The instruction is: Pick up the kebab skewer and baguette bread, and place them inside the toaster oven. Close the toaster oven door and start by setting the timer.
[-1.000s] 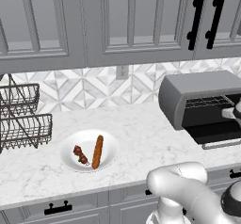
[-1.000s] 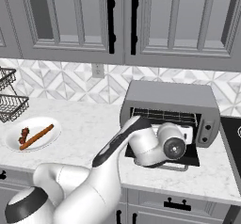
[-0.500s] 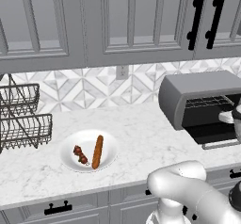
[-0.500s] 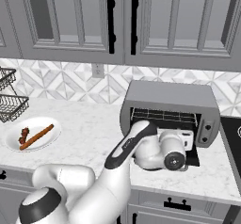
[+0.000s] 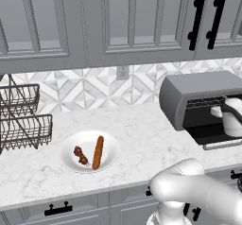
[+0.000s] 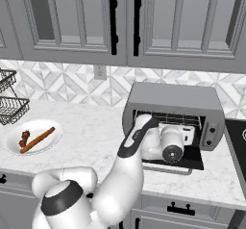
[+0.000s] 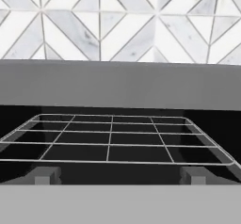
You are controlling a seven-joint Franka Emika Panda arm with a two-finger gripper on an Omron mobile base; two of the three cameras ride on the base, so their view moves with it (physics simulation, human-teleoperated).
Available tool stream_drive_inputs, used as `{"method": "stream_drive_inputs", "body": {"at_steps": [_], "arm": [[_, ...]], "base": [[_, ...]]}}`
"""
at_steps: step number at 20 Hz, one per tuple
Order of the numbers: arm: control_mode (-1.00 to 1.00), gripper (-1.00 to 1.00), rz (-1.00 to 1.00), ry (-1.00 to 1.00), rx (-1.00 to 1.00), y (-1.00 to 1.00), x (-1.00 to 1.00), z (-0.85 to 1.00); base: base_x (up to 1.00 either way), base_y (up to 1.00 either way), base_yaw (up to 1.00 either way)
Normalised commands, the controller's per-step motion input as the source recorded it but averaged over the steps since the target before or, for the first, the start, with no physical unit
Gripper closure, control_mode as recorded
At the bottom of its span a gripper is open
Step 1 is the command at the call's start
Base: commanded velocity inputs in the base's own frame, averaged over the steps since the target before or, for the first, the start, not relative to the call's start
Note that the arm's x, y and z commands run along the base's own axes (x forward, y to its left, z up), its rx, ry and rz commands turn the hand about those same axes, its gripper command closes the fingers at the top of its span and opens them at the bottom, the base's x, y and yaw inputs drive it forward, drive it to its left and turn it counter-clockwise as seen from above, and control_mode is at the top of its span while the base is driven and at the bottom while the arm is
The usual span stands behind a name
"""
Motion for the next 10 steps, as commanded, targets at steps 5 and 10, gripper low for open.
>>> {"method": "stream_drive_inputs", "body": {"at_steps": [5,10], "arm": [[-1.0,-1.0,-0.02,0.0,0.0,0.0,0.32,0.0],[-1.0,-1.0,-0.01,0.0,0.0,-0.04,0.27,-0.1]], "base": [[0.0,0.0,0.0],[0.0,0.0,0.0]]}}
